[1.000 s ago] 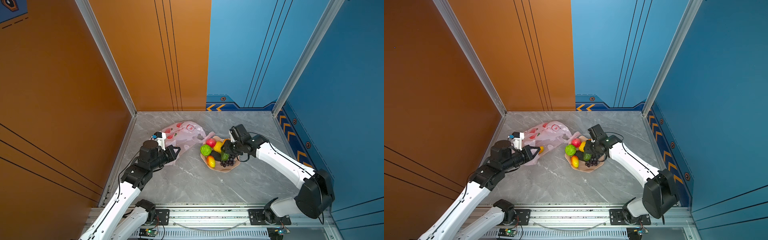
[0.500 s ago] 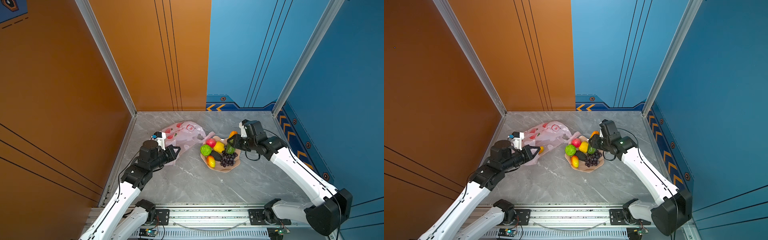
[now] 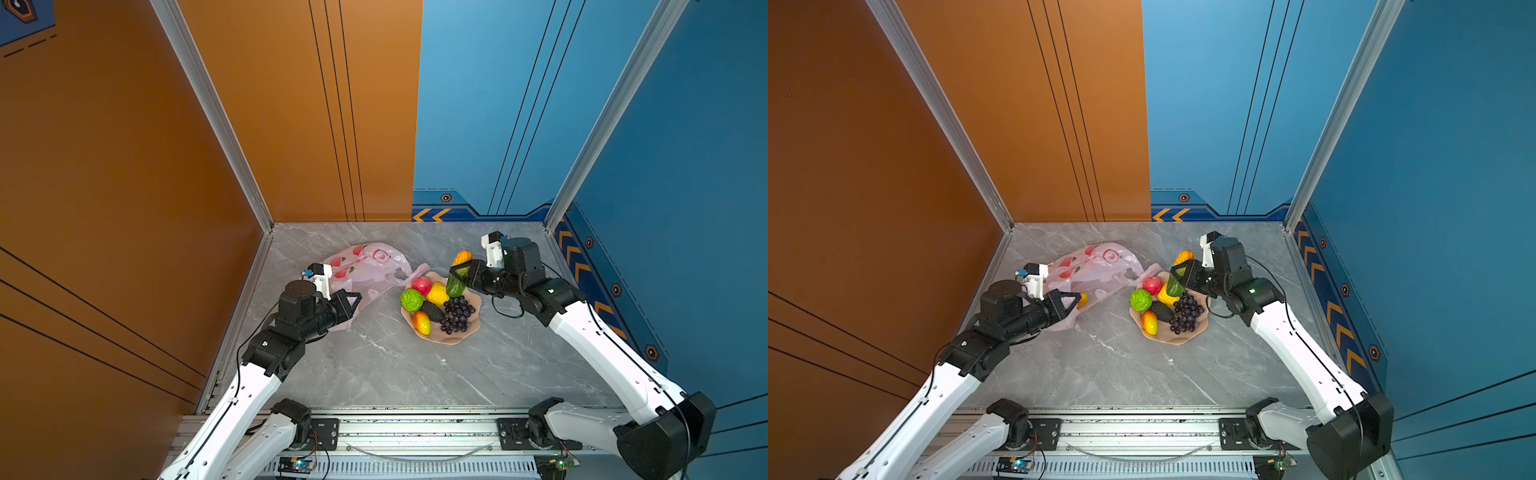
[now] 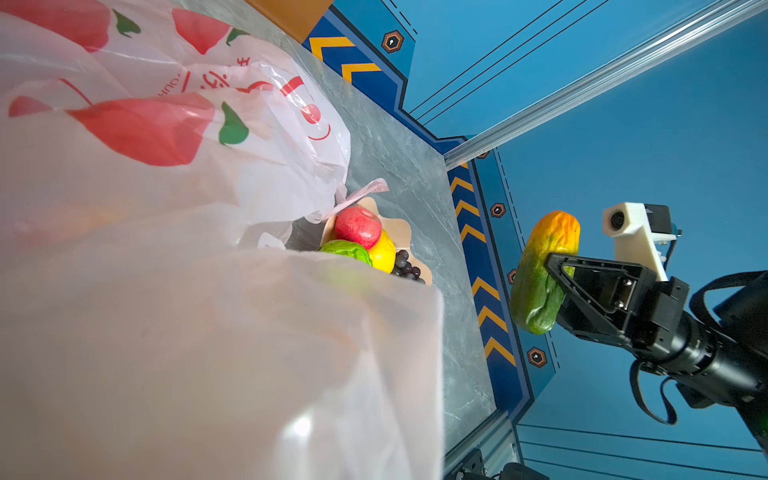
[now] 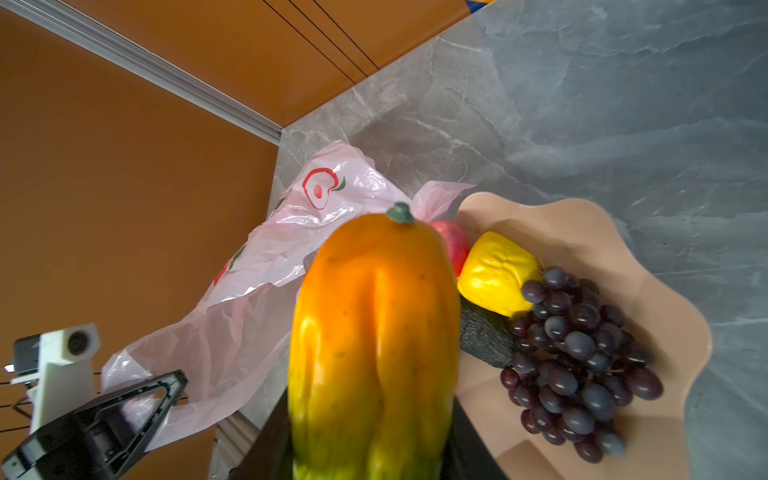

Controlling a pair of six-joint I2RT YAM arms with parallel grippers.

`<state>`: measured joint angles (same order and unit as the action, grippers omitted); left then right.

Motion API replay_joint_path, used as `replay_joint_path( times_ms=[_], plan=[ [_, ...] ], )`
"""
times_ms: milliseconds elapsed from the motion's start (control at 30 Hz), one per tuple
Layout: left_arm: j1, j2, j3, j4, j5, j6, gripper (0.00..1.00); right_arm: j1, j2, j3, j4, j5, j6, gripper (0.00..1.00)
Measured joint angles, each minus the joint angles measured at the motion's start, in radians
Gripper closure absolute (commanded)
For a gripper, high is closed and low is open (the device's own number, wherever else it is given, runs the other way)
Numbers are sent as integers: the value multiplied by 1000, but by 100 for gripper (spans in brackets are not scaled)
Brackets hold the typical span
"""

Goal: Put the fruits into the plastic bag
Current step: 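Lift the papaya out of the bowl with the right gripper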

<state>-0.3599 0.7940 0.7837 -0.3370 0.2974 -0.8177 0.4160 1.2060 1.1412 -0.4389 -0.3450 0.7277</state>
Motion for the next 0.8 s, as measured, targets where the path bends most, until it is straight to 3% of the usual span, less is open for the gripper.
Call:
replay_joint_path(
  times_ms=[433, 800],
  plan=[
    [0, 0, -10, 23, 3, -11, 100, 0, 5, -61, 182, -128, 139, 62],
    [0, 0, -10, 32, 3, -16, 100, 65, 77, -74, 277, -159, 198, 62]
  ],
)
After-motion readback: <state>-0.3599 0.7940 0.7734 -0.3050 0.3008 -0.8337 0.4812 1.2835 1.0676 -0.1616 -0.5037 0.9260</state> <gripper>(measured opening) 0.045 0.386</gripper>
